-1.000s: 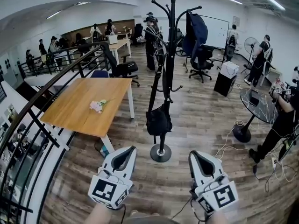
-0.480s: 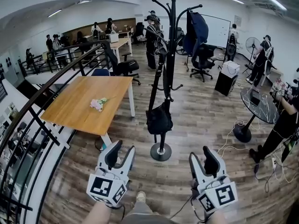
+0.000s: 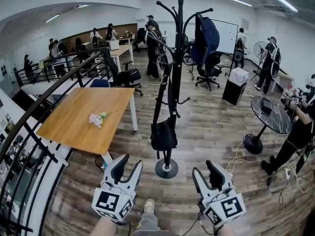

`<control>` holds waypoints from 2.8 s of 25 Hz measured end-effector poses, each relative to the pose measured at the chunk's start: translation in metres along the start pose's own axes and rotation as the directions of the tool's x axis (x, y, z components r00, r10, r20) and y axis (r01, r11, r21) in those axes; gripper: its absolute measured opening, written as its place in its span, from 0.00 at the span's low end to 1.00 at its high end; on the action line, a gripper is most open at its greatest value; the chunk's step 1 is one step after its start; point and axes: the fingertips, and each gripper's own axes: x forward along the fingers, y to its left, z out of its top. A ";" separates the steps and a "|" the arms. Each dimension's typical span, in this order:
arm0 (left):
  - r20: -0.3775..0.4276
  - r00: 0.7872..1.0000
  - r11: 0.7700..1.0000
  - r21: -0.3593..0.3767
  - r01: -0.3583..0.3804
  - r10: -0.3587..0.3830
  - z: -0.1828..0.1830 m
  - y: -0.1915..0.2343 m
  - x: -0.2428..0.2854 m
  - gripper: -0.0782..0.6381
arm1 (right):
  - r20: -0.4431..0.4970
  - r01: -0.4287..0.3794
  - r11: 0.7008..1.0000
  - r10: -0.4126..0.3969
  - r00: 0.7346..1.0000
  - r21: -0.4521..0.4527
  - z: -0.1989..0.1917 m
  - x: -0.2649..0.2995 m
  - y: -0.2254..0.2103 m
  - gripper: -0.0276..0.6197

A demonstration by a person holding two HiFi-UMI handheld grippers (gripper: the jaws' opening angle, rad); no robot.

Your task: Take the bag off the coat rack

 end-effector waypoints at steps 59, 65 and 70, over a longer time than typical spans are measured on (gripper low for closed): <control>-0.222 0.927 0.953 -0.065 0.295 -0.302 -0.174 0.136 0.451 0.16 | -0.171 0.010 0.996 0.005 0.985 0.090 -0.120 0.429 -0.173 0.22; -0.228 0.937 0.962 0.010 0.274 -0.265 -0.160 0.147 0.440 0.13 | -0.137 -0.028 0.983 0.054 0.989 0.183 -0.107 0.420 -0.172 0.09; -0.185 0.957 0.974 -0.003 0.226 -0.223 -0.118 0.168 0.429 0.13 | -0.082 -0.086 0.982 0.101 0.991 0.168 -0.066 0.414 -0.165 0.09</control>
